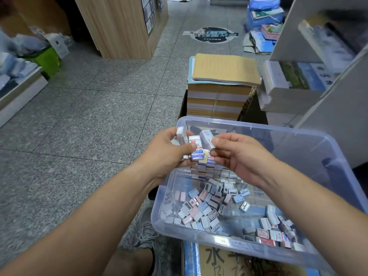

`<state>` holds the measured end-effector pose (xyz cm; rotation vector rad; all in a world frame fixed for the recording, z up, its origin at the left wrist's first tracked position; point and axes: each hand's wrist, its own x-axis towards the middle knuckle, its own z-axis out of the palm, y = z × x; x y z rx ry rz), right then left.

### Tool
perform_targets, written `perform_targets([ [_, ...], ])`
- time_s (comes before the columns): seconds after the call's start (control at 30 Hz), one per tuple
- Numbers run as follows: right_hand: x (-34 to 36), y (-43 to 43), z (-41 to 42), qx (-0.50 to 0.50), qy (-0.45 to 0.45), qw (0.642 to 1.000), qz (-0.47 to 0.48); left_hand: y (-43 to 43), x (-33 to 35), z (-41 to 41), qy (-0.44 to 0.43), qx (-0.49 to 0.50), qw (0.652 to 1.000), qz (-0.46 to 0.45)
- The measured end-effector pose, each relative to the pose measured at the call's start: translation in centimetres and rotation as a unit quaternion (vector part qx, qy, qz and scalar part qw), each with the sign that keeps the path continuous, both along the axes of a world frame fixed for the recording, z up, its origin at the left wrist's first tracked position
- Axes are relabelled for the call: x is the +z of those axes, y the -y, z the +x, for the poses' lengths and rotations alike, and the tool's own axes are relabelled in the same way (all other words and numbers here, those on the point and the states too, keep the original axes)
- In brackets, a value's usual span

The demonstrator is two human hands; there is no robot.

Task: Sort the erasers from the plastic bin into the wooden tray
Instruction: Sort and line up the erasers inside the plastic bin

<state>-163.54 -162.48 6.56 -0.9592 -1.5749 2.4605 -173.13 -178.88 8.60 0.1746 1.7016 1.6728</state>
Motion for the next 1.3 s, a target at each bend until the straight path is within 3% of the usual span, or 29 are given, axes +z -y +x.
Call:
perform_targets([
  [0.13,-3.3,-1.2,-1.6,-0.028,0.122,0.977,0.173,0.3,0.1,-0.9,-0.006,0.037,0.999,0.001],
  [0.23,-6.0,-1.2,-3.3,-0.028,0.183,0.951,0.247,0.3,0.0,-0.9,-0.007,0.028,1.0,0.003],
  [0.53,-10.0,-0.3,-5.8,0.021,0.202,0.9,0.387,0.3,-0.3,-1.2,-0.007,0.018,1.0,0.003],
  [0.63,-8.7,-0.3,-5.2,0.059,0.202,0.867,0.451,0.4,-0.3,-1.3,-0.004,0.01,1.0,0.004],
  [0.7,-6.7,0.1,-4.9,0.04,0.167,0.883,0.436,0.3,-0.2,-1.2,-0.004,0.004,1.0,0.008],
  [0.8,-2.7,0.9,-3.8,0.037,0.06,0.974,0.215,0.2,-0.2,-0.9,-0.004,-0.007,1.0,0.014],
  [0.83,-1.6,1.1,-3.1,0.065,0.033,0.988,0.138,0.2,-0.2,-0.8,-0.01,-0.015,1.0,0.012],
  [0.93,0.0,1.3,-1.3,0.148,0.013,0.988,0.05,-0.1,-0.5,-0.3,-0.031,-0.034,0.999,-0.002],
  [1.1,-0.6,-0.1,-0.4,0.128,0.02,0.992,-0.007,-0.8,-0.5,0.5,-0.029,-0.037,0.998,-0.028],
  [1.17,-1.1,-1.1,-0.5,0.097,0.034,0.995,0.017,-0.9,-0.5,0.7,-0.026,-0.027,0.999,-0.036],
  [1.23,-2.5,-2.1,-0.7,0.063,0.112,0.98,0.152,-0.8,-0.5,0.6,-0.028,-0.017,0.998,-0.052],
  [1.3,-4.3,-2.8,-1.0,0.027,0.191,0.943,0.271,-0.8,-0.5,0.7,-0.029,-0.019,0.998,-0.058],
])
